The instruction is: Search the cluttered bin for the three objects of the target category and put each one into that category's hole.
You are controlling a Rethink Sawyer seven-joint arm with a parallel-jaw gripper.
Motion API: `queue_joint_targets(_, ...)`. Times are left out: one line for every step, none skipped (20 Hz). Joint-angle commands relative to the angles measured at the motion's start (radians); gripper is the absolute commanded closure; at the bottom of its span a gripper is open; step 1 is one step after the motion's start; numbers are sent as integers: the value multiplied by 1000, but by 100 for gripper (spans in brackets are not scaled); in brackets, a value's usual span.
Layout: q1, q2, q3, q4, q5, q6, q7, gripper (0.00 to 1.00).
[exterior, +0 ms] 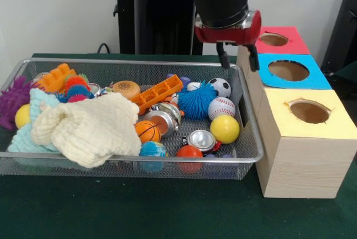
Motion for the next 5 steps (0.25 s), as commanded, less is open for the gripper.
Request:
queue_joint_targets(-25,10,-15,-68,-145,-238,-16,0)
queue_joint_targets(-27,12,-14,-65,-150,-240,-10,0)
queue_joint_targets(-28,16,-12,-64,-160,-254,-7,0)
queue_joint_targets(-31,23,-11,-71,-164,-251,-7,0)
queue_joint_targets(-29,23,-13,-72,-172,-254,-2,0)
